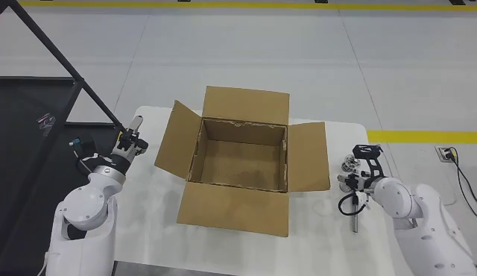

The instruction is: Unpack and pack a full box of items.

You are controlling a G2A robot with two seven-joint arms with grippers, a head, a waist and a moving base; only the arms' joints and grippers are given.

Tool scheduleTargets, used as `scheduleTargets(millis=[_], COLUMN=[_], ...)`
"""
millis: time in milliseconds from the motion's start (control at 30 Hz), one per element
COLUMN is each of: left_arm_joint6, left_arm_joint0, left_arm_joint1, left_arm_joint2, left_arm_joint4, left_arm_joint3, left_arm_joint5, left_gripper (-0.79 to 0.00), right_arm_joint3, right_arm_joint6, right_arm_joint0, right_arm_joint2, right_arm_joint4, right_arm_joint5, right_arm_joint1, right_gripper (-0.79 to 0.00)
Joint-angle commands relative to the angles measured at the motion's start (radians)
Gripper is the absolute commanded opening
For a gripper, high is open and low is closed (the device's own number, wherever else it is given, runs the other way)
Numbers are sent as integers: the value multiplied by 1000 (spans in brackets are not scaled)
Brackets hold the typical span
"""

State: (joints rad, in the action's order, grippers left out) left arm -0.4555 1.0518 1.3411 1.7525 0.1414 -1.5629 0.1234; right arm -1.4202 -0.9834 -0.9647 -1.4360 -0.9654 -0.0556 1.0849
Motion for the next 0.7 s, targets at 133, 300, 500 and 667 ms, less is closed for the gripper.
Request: scheduleTargets(millis=[133, 300, 500, 667], left_arm_joint6=[0, 0, 0, 0], left_arm_joint0=[0, 0, 0, 0], left_arm_joint1=[0, 0, 0, 0], left_arm_joint2=[0, 0, 0, 0], left_arm_joint4=[0, 0, 0, 0], left_arm_joint3=[0, 0, 0, 0], left_arm_joint5=[0, 0, 0, 0], left_gripper=[0, 0, 0, 0], right_arm_joint3=[1, -37, -72, -82], right_arm_joint6=[4, -3, -14, -12], right_arm_joint0=[13, 4, -10, -13], right_arm_joint2=[15, 12, 19, 55], right_arm_joint4=[-9, -3, -17, -27], right_arm_joint5=[-26, -16, -20, -22], right_arm_joint1=[2, 1, 0, 4], right_gripper=[-665, -785, -785, -757])
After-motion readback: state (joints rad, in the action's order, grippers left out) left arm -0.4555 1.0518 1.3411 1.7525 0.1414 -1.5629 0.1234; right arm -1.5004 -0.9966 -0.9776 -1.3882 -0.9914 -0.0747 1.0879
